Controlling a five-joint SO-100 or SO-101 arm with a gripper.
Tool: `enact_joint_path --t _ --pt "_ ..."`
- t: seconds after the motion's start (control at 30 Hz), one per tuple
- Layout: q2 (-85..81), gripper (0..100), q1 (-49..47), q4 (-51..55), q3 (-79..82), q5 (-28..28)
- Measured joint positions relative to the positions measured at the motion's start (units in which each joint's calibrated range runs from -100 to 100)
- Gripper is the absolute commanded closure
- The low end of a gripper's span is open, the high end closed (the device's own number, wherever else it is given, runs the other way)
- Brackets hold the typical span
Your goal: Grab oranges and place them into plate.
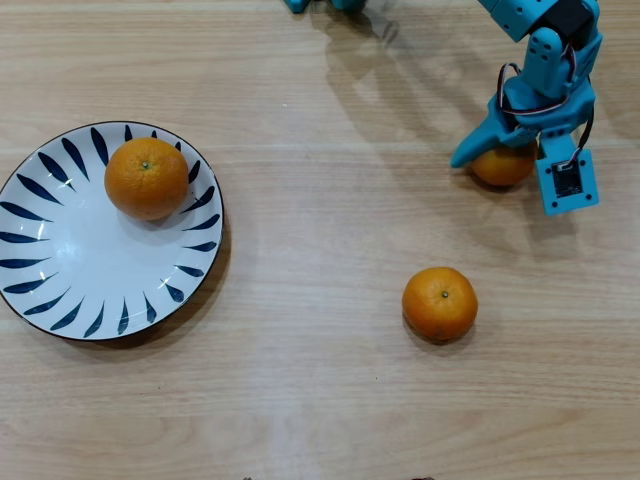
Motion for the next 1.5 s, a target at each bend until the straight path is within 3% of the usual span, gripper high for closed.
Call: enact_joint_path --t 0.13,0.53,0.7,1.03,1.23,1.5 --pt "-0.17 75 0.68 1.03 0.00 -0.05" --pt "-0.93 75 1.18 1.29 0.00 0.37" --pt "-6.94 75 7.18 1.21 0.18 9.08" --pt "-22.60 75 32.84 1.21 0.09 36.41" --pt "-23.36 75 47.19 -4.65 0.27 46.01" --pt "-23.28 70 59.69 -15.76 5.05 51.70"
